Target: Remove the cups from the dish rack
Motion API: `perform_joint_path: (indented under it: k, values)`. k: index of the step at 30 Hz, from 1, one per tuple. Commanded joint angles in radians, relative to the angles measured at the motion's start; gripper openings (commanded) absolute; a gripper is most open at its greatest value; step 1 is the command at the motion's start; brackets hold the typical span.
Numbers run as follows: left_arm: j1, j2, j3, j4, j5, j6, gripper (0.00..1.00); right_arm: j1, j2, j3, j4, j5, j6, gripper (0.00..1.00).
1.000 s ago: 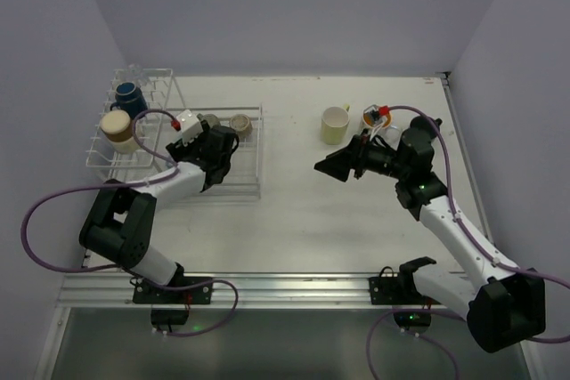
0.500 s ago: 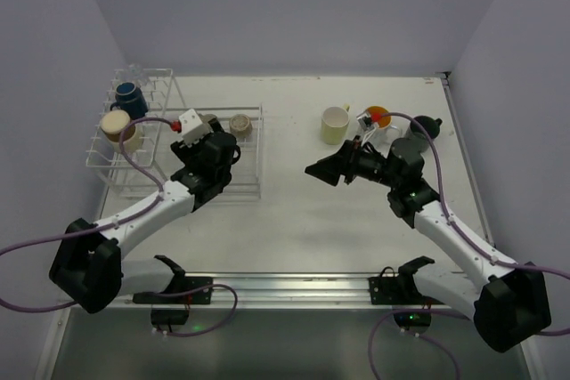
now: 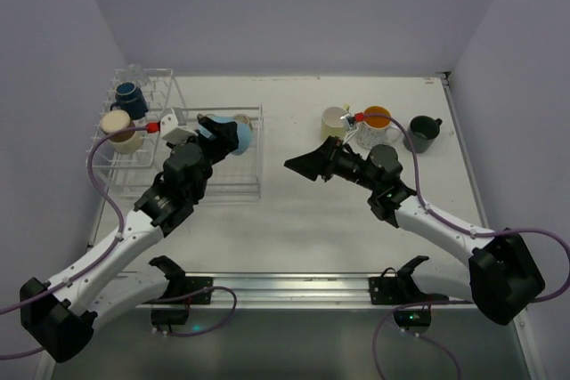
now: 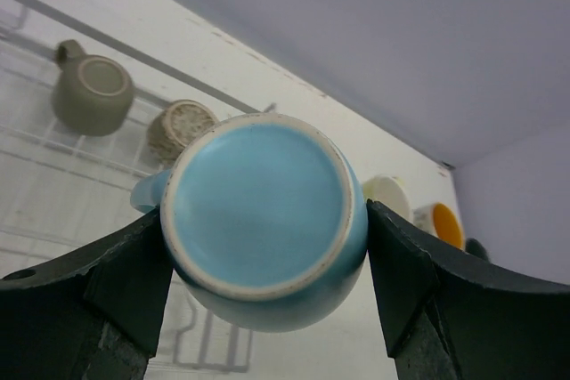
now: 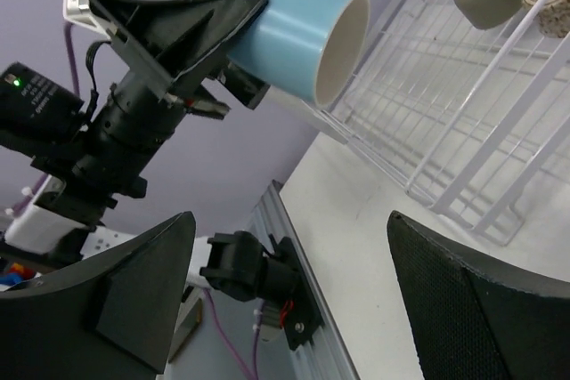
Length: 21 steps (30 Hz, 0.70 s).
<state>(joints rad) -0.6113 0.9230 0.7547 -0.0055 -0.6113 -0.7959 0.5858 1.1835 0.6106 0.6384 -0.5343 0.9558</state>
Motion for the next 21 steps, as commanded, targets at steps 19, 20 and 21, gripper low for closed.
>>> perform_joint_path:
  k: [19,20,21]
  values:
    - [-0.042,-0.082,-0.184,0.547,0.631,-0.310,0.22,0.152,0.091,0.086,0.252,0.109,0.050,0.64]
    - [-0.044,-0.084,-0.187,0.558,0.631,-0.315,0.22,0.154,0.094,0.081,0.276,0.115,0.066,0.60]
    - [-0.044,-0.085,-0.192,0.565,0.633,-0.319,0.22,0.155,0.097,0.078,0.305,0.119,0.070,0.53]
